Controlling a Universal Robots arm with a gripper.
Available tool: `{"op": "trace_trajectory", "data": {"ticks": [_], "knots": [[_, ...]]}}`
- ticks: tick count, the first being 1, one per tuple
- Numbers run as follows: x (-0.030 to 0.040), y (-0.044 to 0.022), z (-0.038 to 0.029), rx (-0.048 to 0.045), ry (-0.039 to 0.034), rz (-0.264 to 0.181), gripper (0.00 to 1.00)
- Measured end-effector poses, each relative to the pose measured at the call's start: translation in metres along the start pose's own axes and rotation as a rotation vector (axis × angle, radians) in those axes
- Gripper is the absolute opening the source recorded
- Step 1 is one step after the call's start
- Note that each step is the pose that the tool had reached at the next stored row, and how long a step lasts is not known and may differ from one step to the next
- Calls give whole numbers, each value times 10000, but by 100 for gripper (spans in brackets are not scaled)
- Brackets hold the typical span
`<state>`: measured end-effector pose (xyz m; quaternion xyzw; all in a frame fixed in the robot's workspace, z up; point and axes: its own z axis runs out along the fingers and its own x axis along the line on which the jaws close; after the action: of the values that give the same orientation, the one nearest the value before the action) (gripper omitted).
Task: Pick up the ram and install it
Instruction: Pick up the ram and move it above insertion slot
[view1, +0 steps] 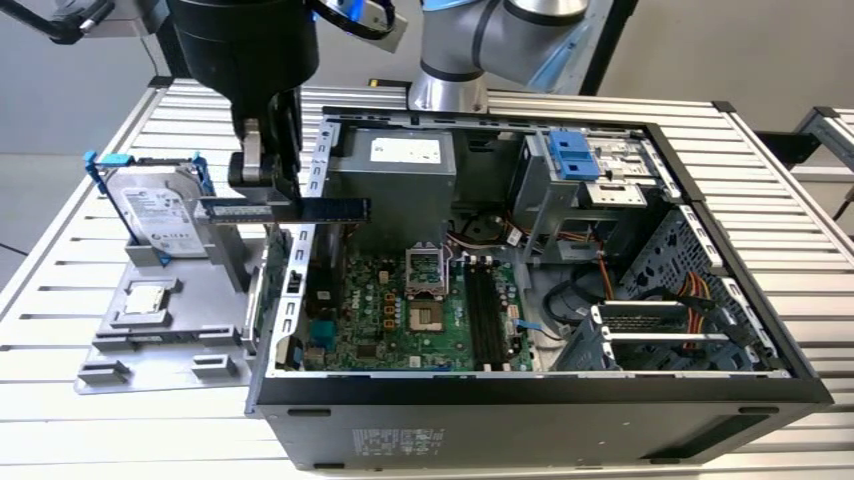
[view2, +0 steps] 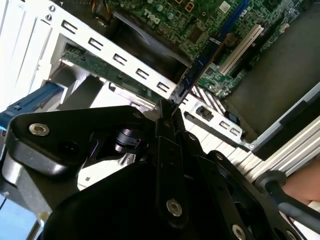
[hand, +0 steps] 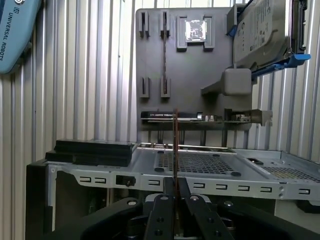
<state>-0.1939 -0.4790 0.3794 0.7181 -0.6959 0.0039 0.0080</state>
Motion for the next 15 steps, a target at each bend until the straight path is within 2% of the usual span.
{"op": "trace_trajectory", "data": {"ticks": [15], "knots": [[10, -311, -2, -1, 0, 29, 0]]}}
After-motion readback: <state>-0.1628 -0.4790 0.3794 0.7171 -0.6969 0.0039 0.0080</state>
